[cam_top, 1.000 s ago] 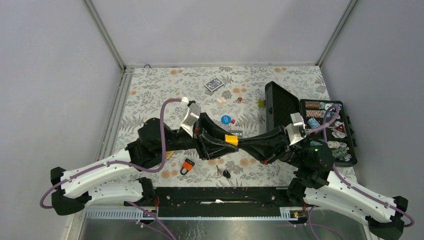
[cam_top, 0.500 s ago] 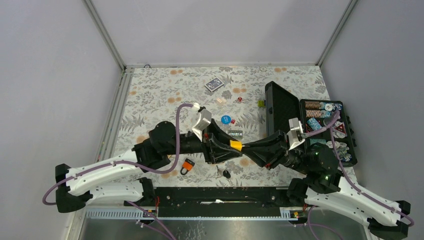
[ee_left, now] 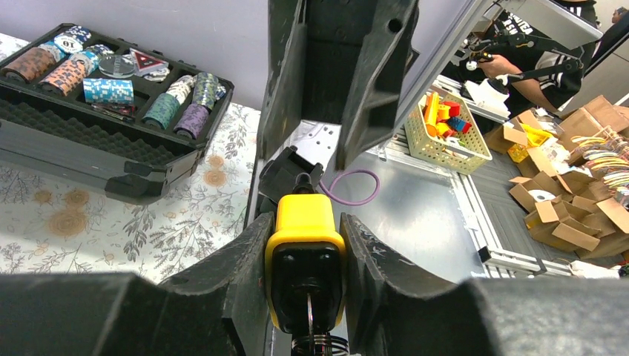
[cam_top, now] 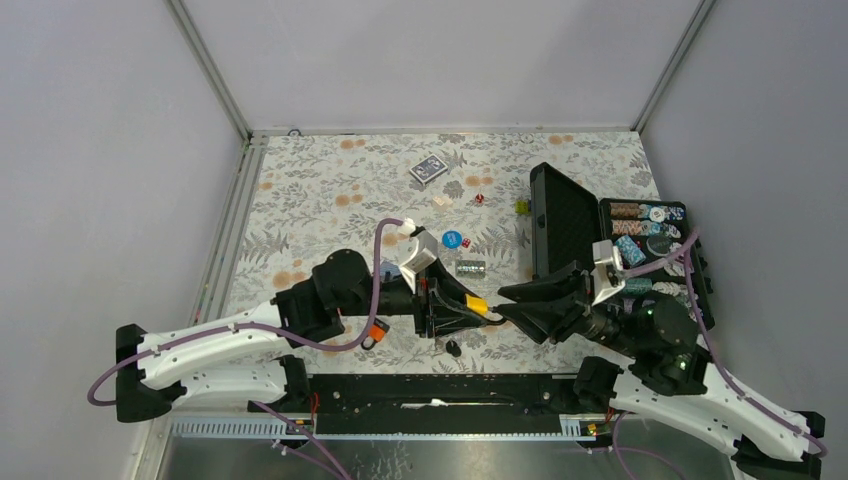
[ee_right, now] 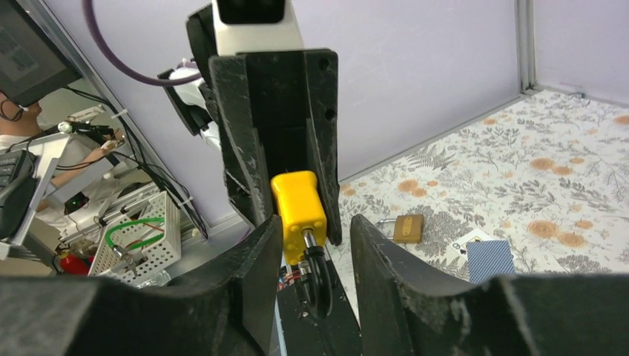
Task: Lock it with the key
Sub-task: Lock the lock.
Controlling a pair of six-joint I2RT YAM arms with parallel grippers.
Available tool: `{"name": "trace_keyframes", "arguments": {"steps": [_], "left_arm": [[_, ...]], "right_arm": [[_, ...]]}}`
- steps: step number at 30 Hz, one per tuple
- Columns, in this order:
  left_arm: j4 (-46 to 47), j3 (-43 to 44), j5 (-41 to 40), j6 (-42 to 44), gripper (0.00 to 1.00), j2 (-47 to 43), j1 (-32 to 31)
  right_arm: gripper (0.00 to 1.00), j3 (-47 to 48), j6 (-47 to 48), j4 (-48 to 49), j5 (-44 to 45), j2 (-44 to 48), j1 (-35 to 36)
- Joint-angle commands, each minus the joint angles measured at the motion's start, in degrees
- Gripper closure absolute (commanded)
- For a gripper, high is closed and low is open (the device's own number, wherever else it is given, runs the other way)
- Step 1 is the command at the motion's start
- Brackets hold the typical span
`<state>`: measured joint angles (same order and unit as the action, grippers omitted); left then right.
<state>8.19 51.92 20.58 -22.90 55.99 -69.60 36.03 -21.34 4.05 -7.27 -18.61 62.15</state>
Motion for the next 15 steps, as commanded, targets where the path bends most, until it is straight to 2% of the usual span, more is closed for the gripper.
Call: {"name": "trace_keyframes", "arguments": {"steps": [1,6,15], "left_arm": [[4.0,0.73,0.39,0.57,1.0,-1.29,-0.27],[5.82,0.11,0.11,0.0,1.0,-2.65,-0.27],[10.0,-1.3,-0.52,-1.45,1.0,-5.8,-0.18]], "right_arm": [[0.53,3.84,1.88,-2.64,1.02,1.59,0.32],[0.53,4.32,1.85,-6.13,-2.17,1.79,0.34],[0.54,3.81,1.33,-6.13,-5.78,1.13,0.34]]}}
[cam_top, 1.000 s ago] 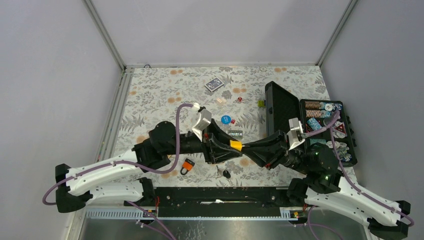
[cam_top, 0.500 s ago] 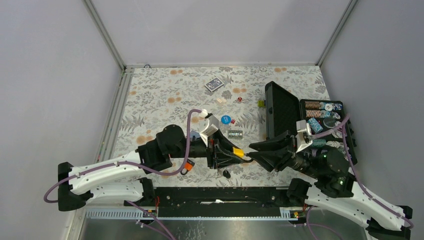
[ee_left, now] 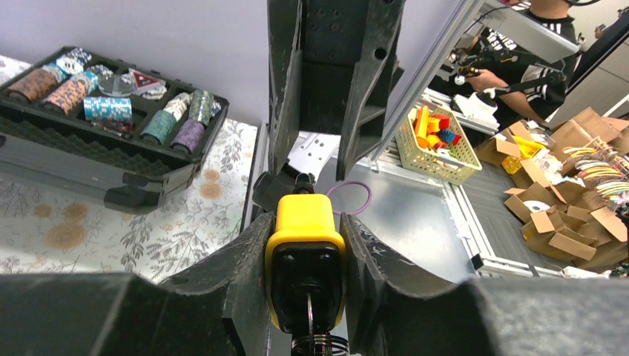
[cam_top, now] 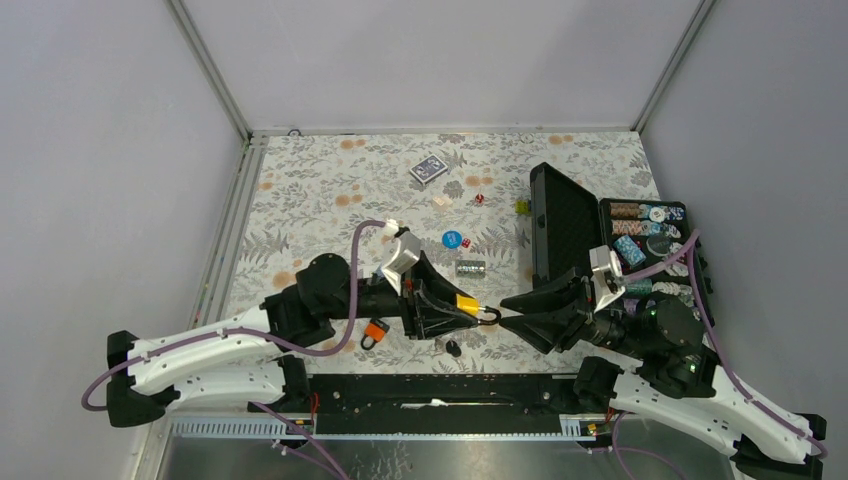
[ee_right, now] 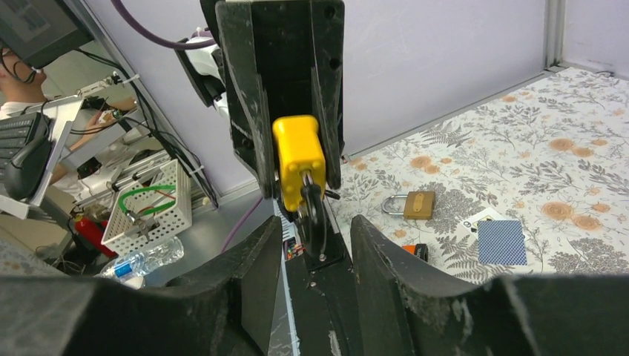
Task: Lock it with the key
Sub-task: Lock the lock.
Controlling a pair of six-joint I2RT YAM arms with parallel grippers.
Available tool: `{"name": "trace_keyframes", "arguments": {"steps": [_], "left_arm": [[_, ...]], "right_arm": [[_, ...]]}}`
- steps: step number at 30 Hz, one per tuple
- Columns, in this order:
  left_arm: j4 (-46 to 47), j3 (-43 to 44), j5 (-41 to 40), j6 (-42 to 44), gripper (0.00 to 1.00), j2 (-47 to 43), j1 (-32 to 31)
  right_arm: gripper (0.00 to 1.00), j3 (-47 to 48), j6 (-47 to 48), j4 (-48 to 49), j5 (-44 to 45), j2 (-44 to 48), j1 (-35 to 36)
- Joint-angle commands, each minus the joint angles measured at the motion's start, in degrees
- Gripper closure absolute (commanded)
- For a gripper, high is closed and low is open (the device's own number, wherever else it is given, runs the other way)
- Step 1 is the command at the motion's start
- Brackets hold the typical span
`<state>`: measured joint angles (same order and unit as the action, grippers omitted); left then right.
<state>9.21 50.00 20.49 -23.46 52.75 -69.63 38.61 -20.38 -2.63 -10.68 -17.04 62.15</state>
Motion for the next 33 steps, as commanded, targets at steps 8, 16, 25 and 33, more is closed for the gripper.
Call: {"name": "trace_keyframes", "arguments": {"steps": [8,16,25,33], "left_arm": [[9.57,0.89,0.4,-1.21,1.0,-2.13,-0.17],[10.69,0.36,0.53,-1.74,1.0,-1.52,-0.16],[10.86,0.37,1.0,-1.67,1.0,-1.57,-0.18],[11.44,-0.55,1.05,-2.01,1.0,-1.55,-0.24]], "right_arm": [[0.57,0.42,-1.21,3.7,-4.11,-0.54,0.38],[0.63,-1.91,-5.04,10.04,-5.51,-1.27,0.31],[0.74,-2.89,-5.67,11.04,-4.97,-2.16,0.39],[1.0,-3.41,-7.19,13.73,-5.19,-3.13,0.31]]}}
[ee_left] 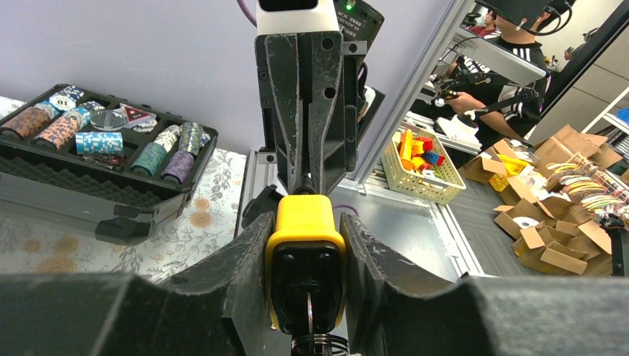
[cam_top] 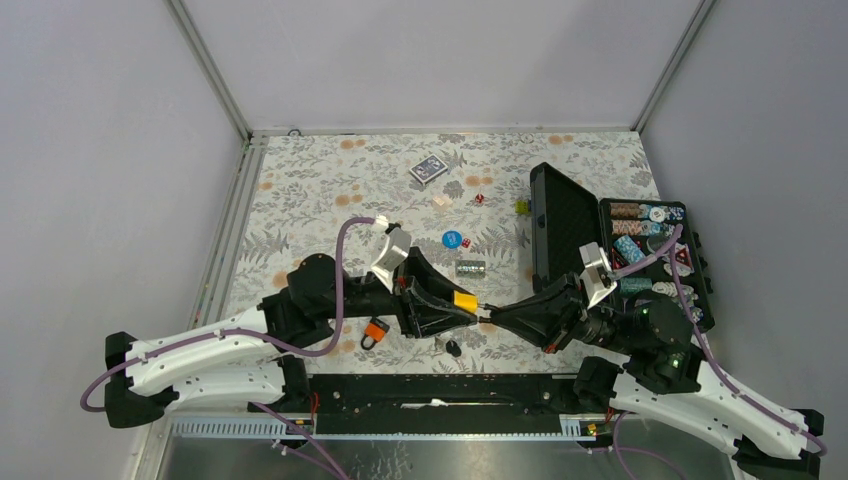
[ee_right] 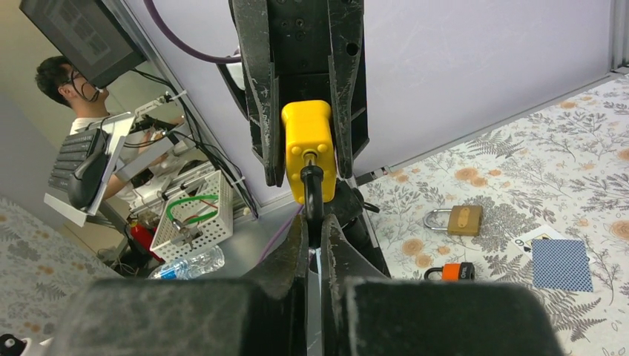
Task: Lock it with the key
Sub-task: Lock the lock.
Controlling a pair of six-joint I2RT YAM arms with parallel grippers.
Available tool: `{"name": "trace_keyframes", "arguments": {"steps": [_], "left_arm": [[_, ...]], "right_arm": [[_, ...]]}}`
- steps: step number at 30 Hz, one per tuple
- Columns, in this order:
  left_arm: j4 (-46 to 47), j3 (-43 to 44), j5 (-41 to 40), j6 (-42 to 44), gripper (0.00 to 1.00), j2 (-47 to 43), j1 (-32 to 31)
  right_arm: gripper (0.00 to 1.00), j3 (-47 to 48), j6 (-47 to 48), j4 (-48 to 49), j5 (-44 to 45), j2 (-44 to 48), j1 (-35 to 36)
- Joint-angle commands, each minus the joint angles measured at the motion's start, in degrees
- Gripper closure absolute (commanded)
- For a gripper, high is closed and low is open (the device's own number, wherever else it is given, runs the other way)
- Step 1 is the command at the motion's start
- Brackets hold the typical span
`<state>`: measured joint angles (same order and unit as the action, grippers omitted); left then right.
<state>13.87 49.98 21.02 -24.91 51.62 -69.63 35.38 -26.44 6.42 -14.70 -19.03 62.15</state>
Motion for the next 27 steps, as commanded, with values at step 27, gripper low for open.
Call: {"name": "trace_keyframes", "arguments": {"steps": [27], "left_arm": [[-0.48,2.73,4.07,1.79,1.0,8.54,-2.7]], "right_arm": [[1.0,1.17,-1.35,6.58,-1.26,-5.89,0.33]]}}
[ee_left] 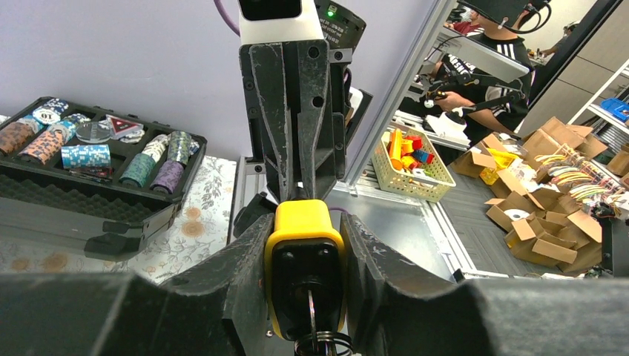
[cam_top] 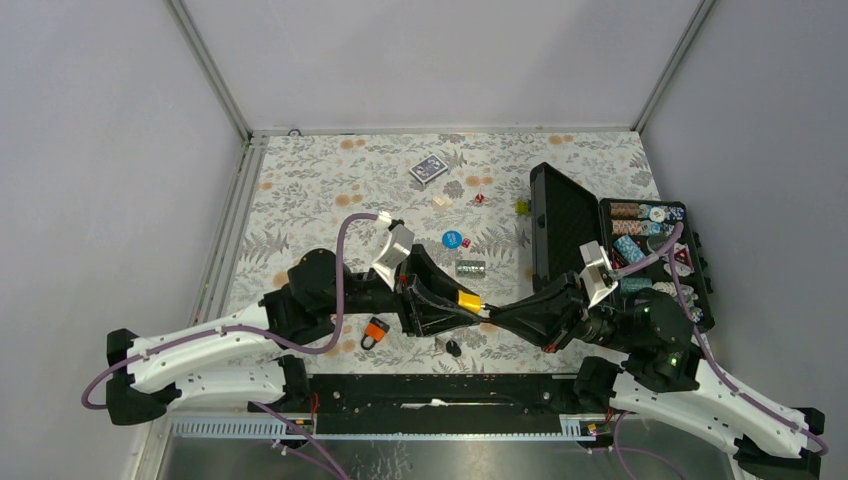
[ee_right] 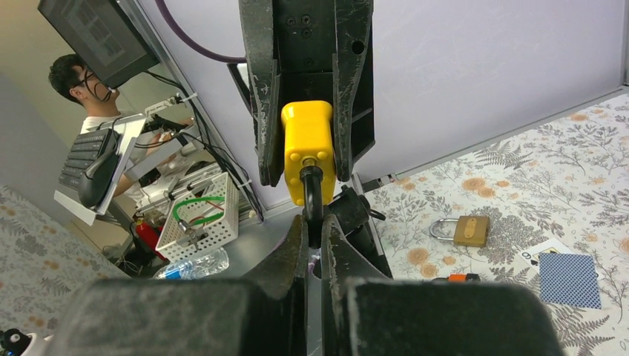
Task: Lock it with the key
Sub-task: Lock the lock.
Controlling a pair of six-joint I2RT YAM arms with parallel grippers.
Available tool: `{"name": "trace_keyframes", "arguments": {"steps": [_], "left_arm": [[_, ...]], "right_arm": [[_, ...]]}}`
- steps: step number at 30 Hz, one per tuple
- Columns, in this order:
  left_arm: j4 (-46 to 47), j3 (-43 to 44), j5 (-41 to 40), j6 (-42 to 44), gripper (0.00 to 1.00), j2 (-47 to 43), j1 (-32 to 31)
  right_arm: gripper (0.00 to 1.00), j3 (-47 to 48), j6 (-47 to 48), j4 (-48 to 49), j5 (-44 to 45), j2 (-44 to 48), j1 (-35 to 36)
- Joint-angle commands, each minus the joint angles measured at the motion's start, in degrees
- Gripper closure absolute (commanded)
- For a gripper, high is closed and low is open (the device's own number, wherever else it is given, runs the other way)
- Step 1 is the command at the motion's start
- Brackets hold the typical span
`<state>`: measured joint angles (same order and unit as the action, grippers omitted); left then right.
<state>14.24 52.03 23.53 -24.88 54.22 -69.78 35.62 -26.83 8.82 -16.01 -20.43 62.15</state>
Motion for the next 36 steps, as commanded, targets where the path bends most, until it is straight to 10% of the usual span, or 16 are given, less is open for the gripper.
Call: {"name": "trace_keyframes", "arguments": {"steps": [1,36], "left_arm": [[-0.88,0.5,1.54,1.78,1.0,6.05,-2.63],[-2.28,-1.46,-3.54,3.14,1.0,5.18,-5.64]], "right_arm": [[1.0,1.04,-0.98,4.19,0.14,-4.45,0.36],[1.0,5.01,3.04,-4.32,4.65,-0.98,0.27]]}}
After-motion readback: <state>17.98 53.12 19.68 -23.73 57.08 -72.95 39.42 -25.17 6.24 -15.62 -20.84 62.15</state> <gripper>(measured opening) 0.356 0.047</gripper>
